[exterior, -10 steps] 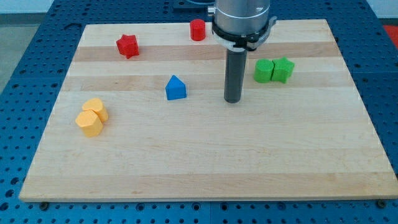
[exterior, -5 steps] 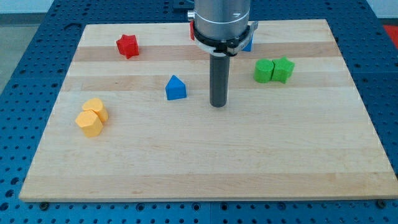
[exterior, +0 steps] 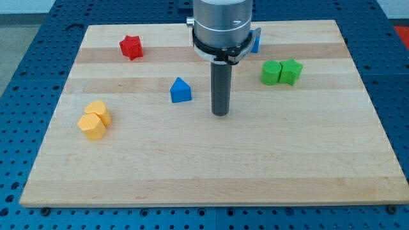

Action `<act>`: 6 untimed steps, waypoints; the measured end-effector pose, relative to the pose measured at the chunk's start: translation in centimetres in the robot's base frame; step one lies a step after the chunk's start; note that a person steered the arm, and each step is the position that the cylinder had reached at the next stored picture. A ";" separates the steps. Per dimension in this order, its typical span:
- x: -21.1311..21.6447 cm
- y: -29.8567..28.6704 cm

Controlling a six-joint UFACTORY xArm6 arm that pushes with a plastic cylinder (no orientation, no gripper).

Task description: Point your arm towards the bottom of the blue triangle

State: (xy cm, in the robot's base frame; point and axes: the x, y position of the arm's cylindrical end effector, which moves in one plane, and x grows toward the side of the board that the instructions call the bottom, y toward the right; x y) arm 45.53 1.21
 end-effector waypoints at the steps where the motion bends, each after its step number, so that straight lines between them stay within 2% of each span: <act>1: 0.5 -0.1; 6: 1.2 -7.2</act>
